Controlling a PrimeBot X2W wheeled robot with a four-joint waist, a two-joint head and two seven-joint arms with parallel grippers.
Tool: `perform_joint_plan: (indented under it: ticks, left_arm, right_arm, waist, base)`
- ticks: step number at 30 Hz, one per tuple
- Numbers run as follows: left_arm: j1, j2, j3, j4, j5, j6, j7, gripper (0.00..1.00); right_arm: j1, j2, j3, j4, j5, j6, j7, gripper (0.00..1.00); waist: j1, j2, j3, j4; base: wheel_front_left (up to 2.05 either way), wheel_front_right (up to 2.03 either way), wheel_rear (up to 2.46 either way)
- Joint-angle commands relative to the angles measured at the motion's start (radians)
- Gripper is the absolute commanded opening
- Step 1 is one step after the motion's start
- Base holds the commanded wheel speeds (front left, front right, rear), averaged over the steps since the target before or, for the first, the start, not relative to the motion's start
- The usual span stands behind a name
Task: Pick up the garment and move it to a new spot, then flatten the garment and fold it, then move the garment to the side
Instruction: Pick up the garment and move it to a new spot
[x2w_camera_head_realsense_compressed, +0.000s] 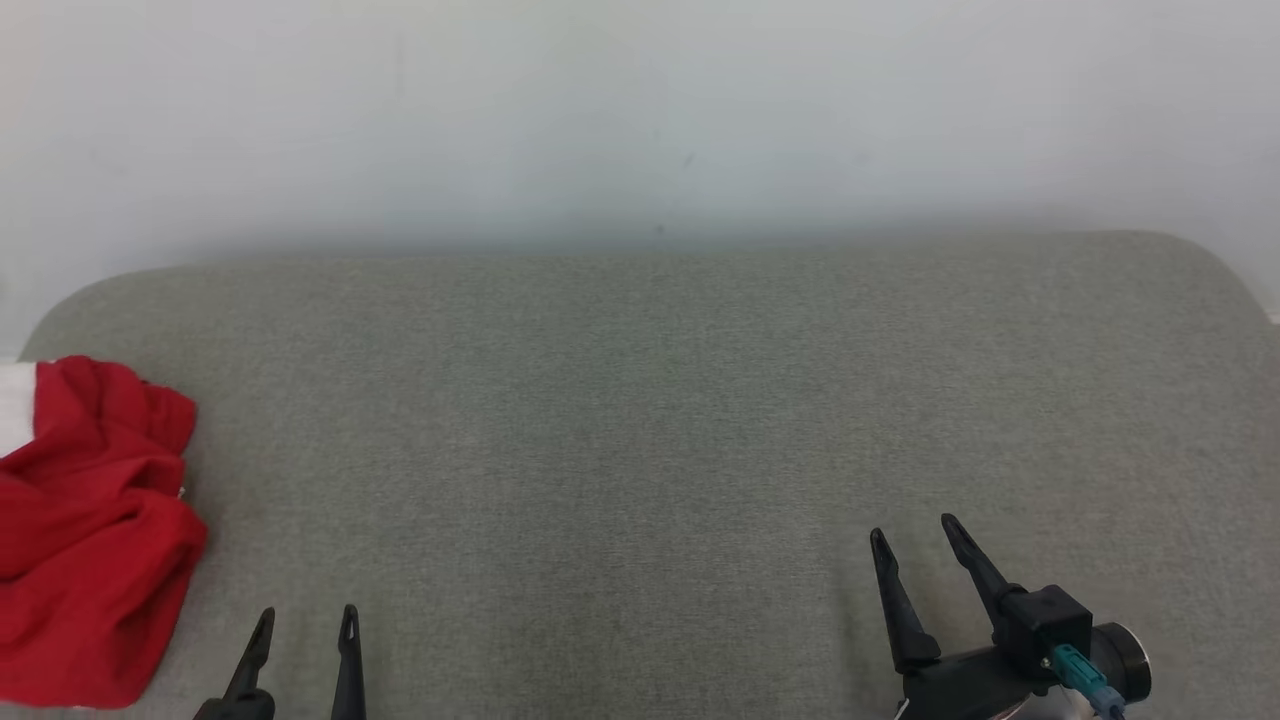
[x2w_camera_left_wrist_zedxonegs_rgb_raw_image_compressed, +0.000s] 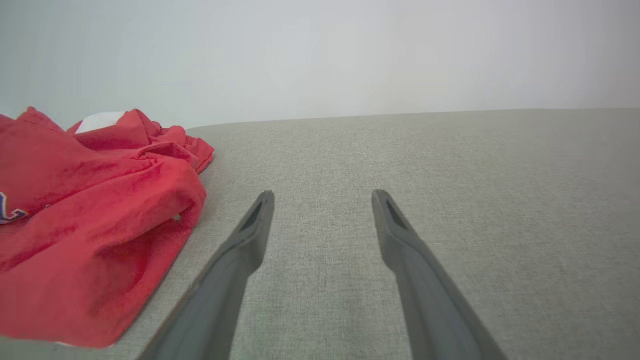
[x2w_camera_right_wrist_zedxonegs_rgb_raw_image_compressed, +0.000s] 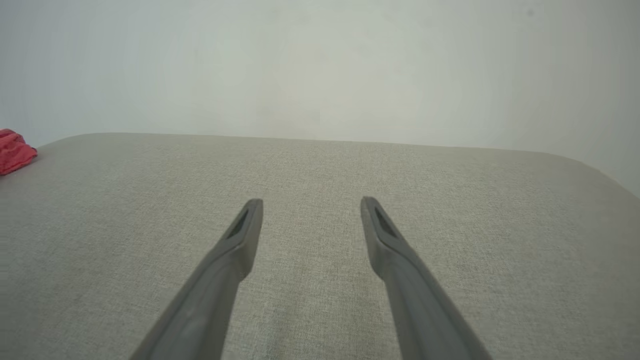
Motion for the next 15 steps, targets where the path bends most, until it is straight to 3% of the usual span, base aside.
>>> perform_joint_plan:
  ticks: [1, 15]
  left_arm:
    - [0.001, 0.000, 0.008, 0.003, -0.002, 0.001, -0.004, 1.00]
    - [0.028, 0.008, 0.070, 0.020, 0.005, 0.008, -0.004, 1.00]
  right_arm:
    - [0.001, 0.004, 0.009, -0.004, 0.004, 0.003, -0.001, 1.00]
    - [-0.007, 0.025, 0.089, 0.022, 0.028, 0.003, -0.001, 1.00]
  waist:
    - [0.0000, 0.0000, 0.004, 0.055]
    - [0.0000, 0.0000, -0.002, 0.419]
  base:
    - [0.00, 0.00, 0.00]
    - [0.00, 0.00, 0.00]
